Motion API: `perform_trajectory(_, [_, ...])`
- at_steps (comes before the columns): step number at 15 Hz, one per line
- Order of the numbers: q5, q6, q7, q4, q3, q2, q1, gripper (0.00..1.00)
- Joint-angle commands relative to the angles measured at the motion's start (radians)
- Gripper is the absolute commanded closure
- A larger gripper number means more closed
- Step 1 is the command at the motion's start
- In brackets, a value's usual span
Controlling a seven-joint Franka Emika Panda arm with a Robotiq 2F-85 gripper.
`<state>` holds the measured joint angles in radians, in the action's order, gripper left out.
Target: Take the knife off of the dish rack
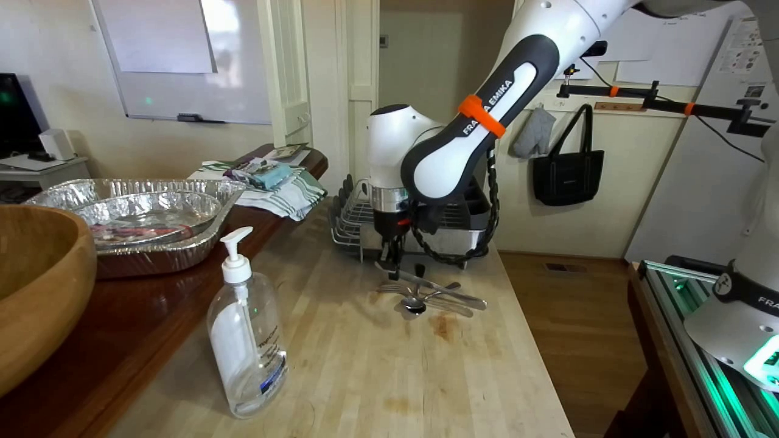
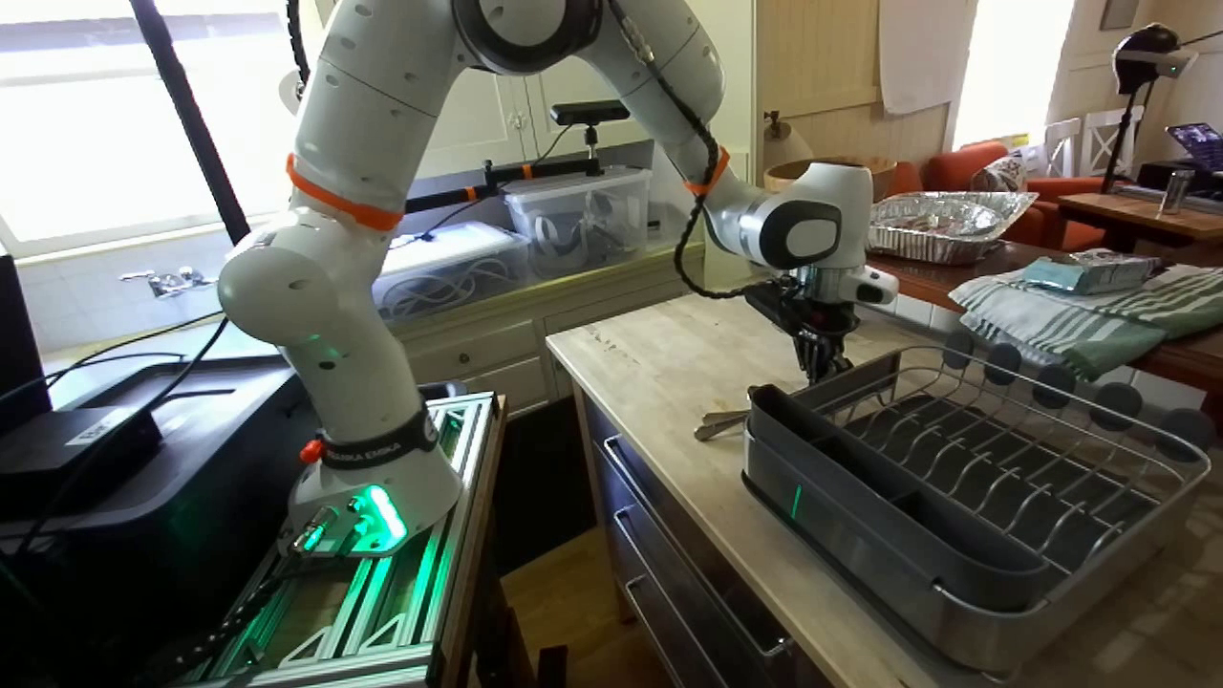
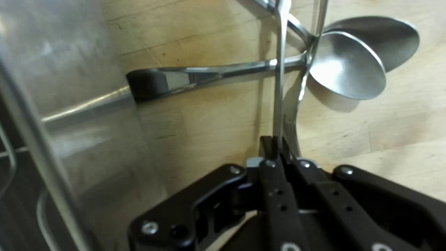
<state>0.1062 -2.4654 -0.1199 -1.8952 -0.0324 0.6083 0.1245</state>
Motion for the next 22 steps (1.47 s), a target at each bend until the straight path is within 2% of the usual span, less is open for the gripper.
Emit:
perform_trajectory(1, [-0.003, -0.056, -0.036, 0.036, 0.015, 0.05, 0.023, 0.98])
perform_trajectory(7, [0.009, -0.092, -0.052, 0.044, 0.037, 0.078, 0.044, 0.98])
perform_trajectory(8, [0.01, -0.097, -0.055, 0.044, 0.04, 0.08, 0.047, 0.89])
perform_trajectory(10, [0.011, -0.108, -0.063, 0.045, 0.047, 0.085, 0.053, 0.64])
perform_trajectory(13, [0.009, -0.127, -0.069, 0.045, 0.055, 0.091, 0.061, 0.57])
perform_trajectory(15, [0.003, -0.129, -0.073, 0.041, 0.054, 0.084, 0.063, 0.37])
perform_trajectory(20, [-0.014, -0.117, -0.08, 0.033, 0.04, 0.053, 0.057, 0.02])
perform_trajectory(22, [-0.022, -0.113, -0.085, 0.023, 0.033, 0.035, 0.056, 0.0])
